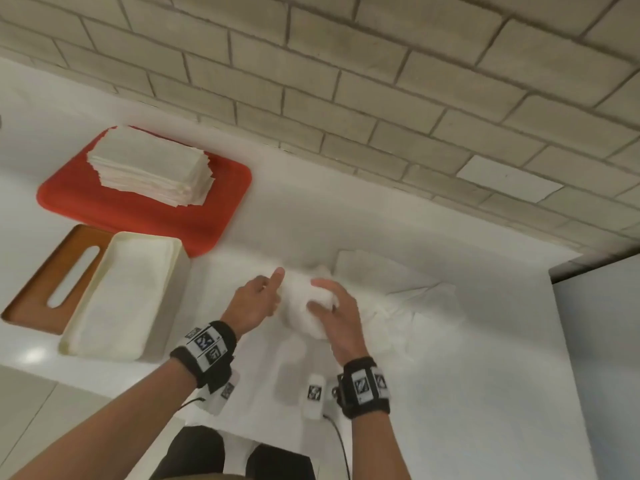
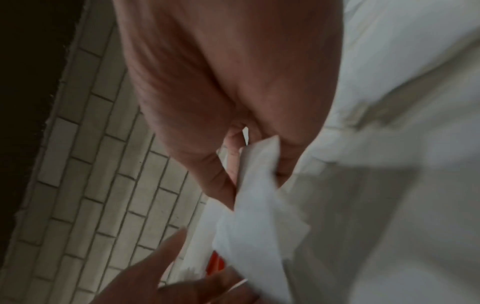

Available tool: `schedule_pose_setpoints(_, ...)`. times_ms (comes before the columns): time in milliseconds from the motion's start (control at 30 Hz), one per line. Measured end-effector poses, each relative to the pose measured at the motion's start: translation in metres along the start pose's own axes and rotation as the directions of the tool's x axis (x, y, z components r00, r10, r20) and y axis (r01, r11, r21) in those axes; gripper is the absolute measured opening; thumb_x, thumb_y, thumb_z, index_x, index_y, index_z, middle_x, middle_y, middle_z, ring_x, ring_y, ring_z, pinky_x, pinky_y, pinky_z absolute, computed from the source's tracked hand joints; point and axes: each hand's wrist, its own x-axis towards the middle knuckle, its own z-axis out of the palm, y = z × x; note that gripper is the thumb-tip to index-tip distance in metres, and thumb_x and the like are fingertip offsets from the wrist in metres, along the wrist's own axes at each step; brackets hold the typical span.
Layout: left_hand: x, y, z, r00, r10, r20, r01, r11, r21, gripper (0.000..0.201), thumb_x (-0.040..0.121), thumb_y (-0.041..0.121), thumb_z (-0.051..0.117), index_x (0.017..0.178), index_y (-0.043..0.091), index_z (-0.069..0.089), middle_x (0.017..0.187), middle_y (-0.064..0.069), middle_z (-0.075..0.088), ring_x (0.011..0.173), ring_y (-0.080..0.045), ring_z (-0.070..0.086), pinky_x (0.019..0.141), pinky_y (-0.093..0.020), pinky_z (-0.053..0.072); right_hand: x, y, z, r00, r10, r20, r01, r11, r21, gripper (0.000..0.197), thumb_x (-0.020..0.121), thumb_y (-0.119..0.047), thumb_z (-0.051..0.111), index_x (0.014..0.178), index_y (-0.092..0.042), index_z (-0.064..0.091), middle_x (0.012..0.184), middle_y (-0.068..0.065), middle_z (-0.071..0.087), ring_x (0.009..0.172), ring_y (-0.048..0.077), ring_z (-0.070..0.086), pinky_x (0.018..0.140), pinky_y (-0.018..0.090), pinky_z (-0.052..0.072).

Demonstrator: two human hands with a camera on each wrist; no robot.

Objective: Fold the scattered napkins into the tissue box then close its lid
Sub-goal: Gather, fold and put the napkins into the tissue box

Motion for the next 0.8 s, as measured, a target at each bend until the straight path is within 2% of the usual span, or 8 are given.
schedule_pose_setpoints(67,0.009,-0.005,0.024,0.977,-0.169,0.131,0.192,0.963,-0.189,0.079,0.093,0.082,0.05,0.112,0.01,0.077,0.102,-0.011,0.082,0.097,-0.029,0.079,0.094,-0.045,0.063,-0.019,0.019,-0.008,0.991,0.082,0.104,-0.08,0.996,-0.023,0.054,0.09,-0.008,0.077,0.131,-0.043,0.069,0.141,-0.025,0.059,0.128,-0.008,0.052,0.103,0.021,0.047)
schedule_pose_setpoints(133,0.011,-0.013,0.042,0.963,-0.193,0.189,0.239,0.935,-0.262,0.058,0.1,0.06,0.064,0.118,0.006,0.074,0.111,-0.015,0.081,0.105,-0.033,0.077,0.097,-0.051,0.062,-0.029,0.038,-0.014,0.974,0.159,0.164,-0.148,0.986,-0.08,0.061,0.091,-0.011,0.078,0.14,-0.044,0.061,0.145,-0.026,0.05,0.131,-0.007,0.045,0.11,0.023,0.041)
schedule_pose_setpoints(367,0.006,-0.019,0.058,0.997,-0.009,0.076,0.03,0.96,-0.279,0.021,0.107,0.021,0.066,0.116,0.004,0.072,0.111,-0.021,0.078,0.107,-0.047,0.074,0.093,-0.058,0.06,-0.026,0.043,-0.026,0.978,0.076,0.196,-0.031,0.975,-0.22,0.06,0.091,-0.039,0.082,0.144,-0.043,0.054,0.138,-0.031,0.05,0.126,-0.01,0.05,0.106,0.023,0.045)
schedule_pose_setpoints(467,0.007,-0.022,0.048,0.999,0.048,-0.026,-0.051,0.992,-0.111,0.014,0.107,0.02,0.062,0.109,0.01,0.072,0.106,-0.015,0.078,0.1,-0.041,0.075,0.091,-0.059,0.062,0.015,0.027,-0.051,0.994,-0.092,0.052,0.104,0.932,-0.346,0.034,0.098,-0.031,0.078,0.13,-0.026,0.068,0.126,-0.012,0.07,0.097,0.01,0.071,0.092,0.03,0.055)
schedule_pose_setpoints(533,0.008,-0.024,0.037,0.996,0.065,-0.058,-0.067,0.997,-0.043,0.016,0.106,0.028,0.06,0.107,0.014,0.069,0.105,-0.012,0.077,0.099,-0.039,0.074,0.091,-0.06,0.061,0.06,0.011,-0.073,0.974,-0.216,-0.062,0.145,0.815,-0.561,0.023,0.102,-0.02,0.07,0.125,-0.019,0.068,0.121,0.002,0.072,0.097,0.024,0.072,0.092,0.037,0.056)
schedule_pose_setpoints(667,-0.002,-0.02,0.024,0.987,0.118,-0.113,-0.119,0.993,-0.004,0.008,0.108,0.025,0.06,0.113,0.02,0.064,0.107,-0.005,0.077,0.098,-0.029,0.076,0.09,-0.057,0.061,0.141,-0.017,-0.102,0.978,-0.04,0.206,0.204,0.391,-0.897,0.075,0.093,-0.032,0.078,0.158,-0.031,0.041,0.162,0.003,0.043,0.147,0.036,0.041,0.116,0.051,0.039)
schedule_pose_setpoints(733,-0.009,-0.016,0.02,0.976,0.162,-0.145,-0.164,0.986,-0.006,0.012,0.106,0.026,0.065,0.117,0.024,0.061,0.107,-0.002,0.078,0.097,-0.025,0.076,0.089,-0.054,0.062,0.164,-0.022,-0.103,0.945,0.104,0.311,0.272,0.278,-0.921,0.076,0.087,-0.039,0.085,0.152,-0.031,0.046,0.15,0.005,0.051,0.144,0.039,0.04,0.112,0.052,0.039)
schedule_pose_setpoints(800,-0.015,-0.011,0.016,0.963,0.197,-0.184,-0.2,0.98,0.004,0.021,0.102,0.027,0.072,0.117,0.025,0.058,0.103,-0.001,0.078,0.093,-0.023,0.076,0.085,-0.048,0.061,0.175,-0.022,-0.1,0.921,0.155,0.357,0.314,0.244,-0.917,0.048,0.09,-0.044,0.082,0.127,-0.022,0.06,0.12,0.004,0.056,0.133,0.038,0.044,0.098,0.045,0.039)
